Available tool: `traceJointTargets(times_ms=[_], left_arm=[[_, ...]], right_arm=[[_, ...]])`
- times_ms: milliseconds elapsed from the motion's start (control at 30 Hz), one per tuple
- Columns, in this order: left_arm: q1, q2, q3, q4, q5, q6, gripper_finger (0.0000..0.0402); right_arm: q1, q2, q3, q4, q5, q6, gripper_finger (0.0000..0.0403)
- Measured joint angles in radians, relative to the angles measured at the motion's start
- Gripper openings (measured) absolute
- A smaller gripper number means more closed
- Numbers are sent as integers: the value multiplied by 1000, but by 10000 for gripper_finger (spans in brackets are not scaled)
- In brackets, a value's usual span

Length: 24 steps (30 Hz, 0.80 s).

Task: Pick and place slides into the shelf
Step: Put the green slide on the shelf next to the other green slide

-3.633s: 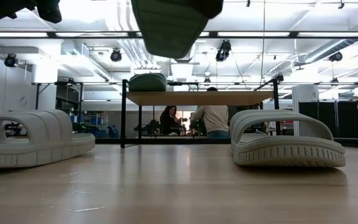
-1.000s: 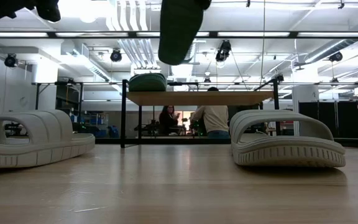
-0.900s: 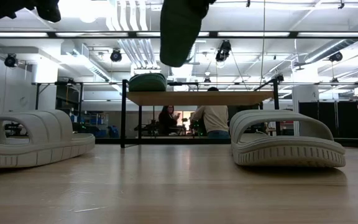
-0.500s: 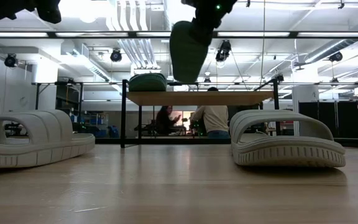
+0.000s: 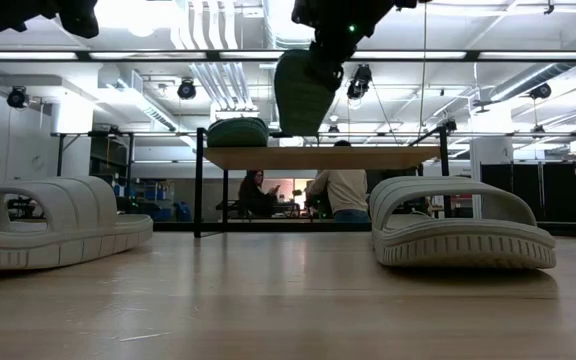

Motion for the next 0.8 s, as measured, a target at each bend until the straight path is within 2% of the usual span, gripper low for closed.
traceJointTargets(times_ms=[433, 533, 700, 800], left_arm=[[0, 0, 0, 2, 0, 0, 208], [0, 1, 0, 3, 0, 3, 208], [0, 1, 0, 2, 0, 7, 208], [0, 0, 0, 2, 0, 7, 208]], right_arm=[[0, 0, -79, 32, 20, -14, 9], [10, 0, -129, 136, 26, -77, 9], [24, 0, -224, 425, 38, -242, 9], [24, 0, -252, 468, 41, -272, 9]])
